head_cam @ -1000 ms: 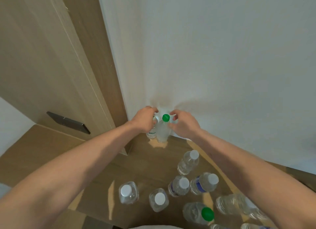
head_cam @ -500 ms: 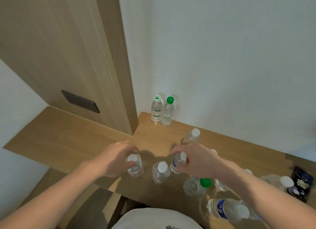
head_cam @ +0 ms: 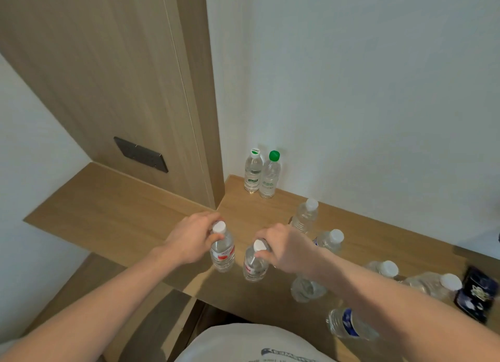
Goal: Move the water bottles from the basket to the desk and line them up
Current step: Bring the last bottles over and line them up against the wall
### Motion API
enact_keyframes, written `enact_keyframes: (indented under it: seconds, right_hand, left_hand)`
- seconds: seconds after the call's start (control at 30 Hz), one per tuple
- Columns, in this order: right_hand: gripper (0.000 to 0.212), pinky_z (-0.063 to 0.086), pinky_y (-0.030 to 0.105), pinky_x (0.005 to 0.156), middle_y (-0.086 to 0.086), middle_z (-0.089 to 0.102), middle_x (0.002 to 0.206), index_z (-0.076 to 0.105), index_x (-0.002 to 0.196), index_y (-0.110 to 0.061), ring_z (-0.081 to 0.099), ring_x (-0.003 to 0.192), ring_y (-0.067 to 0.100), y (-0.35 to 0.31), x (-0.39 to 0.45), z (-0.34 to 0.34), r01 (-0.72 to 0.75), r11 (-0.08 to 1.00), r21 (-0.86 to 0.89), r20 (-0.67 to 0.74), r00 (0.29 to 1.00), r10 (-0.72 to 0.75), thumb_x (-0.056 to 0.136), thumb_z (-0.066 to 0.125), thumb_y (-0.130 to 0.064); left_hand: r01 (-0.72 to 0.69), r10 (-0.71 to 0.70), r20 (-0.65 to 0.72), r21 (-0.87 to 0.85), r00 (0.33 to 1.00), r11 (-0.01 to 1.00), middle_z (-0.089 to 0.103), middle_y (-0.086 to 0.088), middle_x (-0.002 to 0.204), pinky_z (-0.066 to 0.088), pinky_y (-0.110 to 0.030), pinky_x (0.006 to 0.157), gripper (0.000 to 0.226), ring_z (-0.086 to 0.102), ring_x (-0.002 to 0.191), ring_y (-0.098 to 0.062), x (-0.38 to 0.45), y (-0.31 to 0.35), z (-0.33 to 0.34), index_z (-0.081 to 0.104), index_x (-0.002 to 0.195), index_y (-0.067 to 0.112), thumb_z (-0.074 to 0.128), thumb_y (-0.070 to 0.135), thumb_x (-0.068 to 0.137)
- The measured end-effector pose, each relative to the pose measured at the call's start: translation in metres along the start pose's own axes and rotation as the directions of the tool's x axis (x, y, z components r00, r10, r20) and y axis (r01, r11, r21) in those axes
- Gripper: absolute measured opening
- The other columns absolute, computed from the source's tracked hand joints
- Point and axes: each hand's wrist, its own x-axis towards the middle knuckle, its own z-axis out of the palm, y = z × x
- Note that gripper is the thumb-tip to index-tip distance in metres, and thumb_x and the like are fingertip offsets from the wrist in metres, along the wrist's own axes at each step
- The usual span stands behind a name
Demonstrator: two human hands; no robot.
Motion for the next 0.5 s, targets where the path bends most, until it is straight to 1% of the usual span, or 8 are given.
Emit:
enact_keyframes:
  seconds: [0.07, 0.1, 0.17, 0.23, 0.3, 0.37, 0.5]
  right_hand:
    - [0.021, 0.053, 0.044, 0.08, -0.008, 0.052, 0.082, 0.061, 0.1, -0.023, 0.056, 0.084, 0.023, 0.003, -0.001, -0.006, -0.005, 1.0, 0.027, -0.034, 0.999, 0.006, 0.104, 0.061, -0.043]
    - [0.021, 0.05, 0.042, 0.077, -0.011, 0.05, 0.08, 0.058, 0.096, -0.025, 0.055, 0.082, 0.021, 0.005, -0.002, -0.012, -0.019, 0.998, 0.053, -0.053, 0.998, 0.022, 0.104, 0.06, -0.044]
    - [0.022, 0.048, 0.037, 0.074, -0.009, 0.062, 0.089, 0.063, 0.102, -0.025, 0.058, 0.082, 0.018, 0.008, -0.004, -0.033, -0.048, 0.994, 0.096, -0.111, 0.992, 0.059, 0.105, 0.058, -0.046]
    - [0.025, 0.054, 0.038, 0.078, -0.007, 0.07, 0.1, 0.067, 0.109, -0.026, 0.063, 0.085, 0.015, 0.01, -0.008, -0.06, -0.082, 0.991, 0.11, -0.194, 0.976, 0.103, 0.104, 0.059, -0.049]
    - [0.027, 0.057, 0.039, 0.081, -0.006, 0.072, 0.1, 0.071, 0.11, -0.025, 0.066, 0.085, 0.016, 0.014, -0.011, -0.089, -0.097, 0.985, 0.143, -0.298, 0.945, 0.136, 0.102, 0.062, -0.049]
    - [0.028, 0.054, 0.035, 0.08, -0.005, 0.073, 0.1, 0.074, 0.11, -0.023, 0.065, 0.084, 0.016, 0.021, -0.013, -0.12, -0.105, 0.982, 0.158, -0.385, 0.909, 0.16, 0.102, 0.063, -0.047]
    - [0.026, 0.054, 0.036, 0.081, -0.005, 0.074, 0.093, 0.076, 0.105, -0.023, 0.066, 0.084, 0.019, 0.045, -0.013, -0.166, -0.159, 0.97, 0.183, -0.506, 0.831, 0.231, 0.1, 0.065, -0.046]
  left_hand:
    - [-0.002, 0.002, -0.002, -0.012, 1.0, 1.0, 0.067, 0.014, 0.104, 0.057, -0.04, 0.081, 0.021, 0.065, 0.092, -0.011, 0.007, -0.001, -0.003, 0.063, 0.11, 0.034, 0.072, 0.044, 0.094]
    - [-0.007, 0.007, -0.006, -0.017, 1.0, 1.0, 0.067, 0.013, 0.104, 0.057, -0.04, 0.082, 0.021, 0.066, 0.093, -0.012, 0.012, -0.001, -0.005, 0.063, 0.111, 0.034, 0.071, 0.042, 0.094]
    - [-0.035, 0.034, -0.037, -0.023, 0.999, 0.999, 0.068, 0.011, 0.106, 0.056, -0.041, 0.084, 0.022, 0.066, 0.095, -0.015, 0.021, 0.003, -0.012, 0.064, 0.116, 0.032, 0.07, 0.038, 0.096]
    - [-0.093, 0.091, -0.087, -0.024, 0.992, 0.995, 0.069, 0.009, 0.108, 0.056, -0.04, 0.085, 0.022, 0.065, 0.095, -0.015, 0.034, 0.011, -0.024, 0.065, 0.119, 0.028, 0.068, 0.033, 0.098]
    - [-0.161, 0.157, -0.13, -0.023, 0.979, 0.987, 0.069, 0.009, 0.112, 0.053, -0.035, 0.085, 0.026, 0.061, 0.092, -0.011, 0.049, 0.023, -0.04, 0.065, 0.125, 0.026, 0.067, 0.029, 0.1]
    - [-0.237, 0.232, -0.169, -0.012, 0.958, 0.971, 0.069, 0.009, 0.115, 0.049, -0.032, 0.083, 0.031, 0.059, 0.092, -0.01, 0.067, 0.039, -0.059, 0.064, 0.131, 0.025, 0.065, 0.028, 0.101]
    - [-0.341, 0.344, -0.224, 0.051, 0.912, 0.939, 0.068, 0.005, 0.112, 0.053, -0.04, 0.086, 0.031, 0.061, 0.101, -0.019, 0.113, 0.067, -0.087, 0.059, 0.131, 0.029, 0.065, 0.029, 0.1]
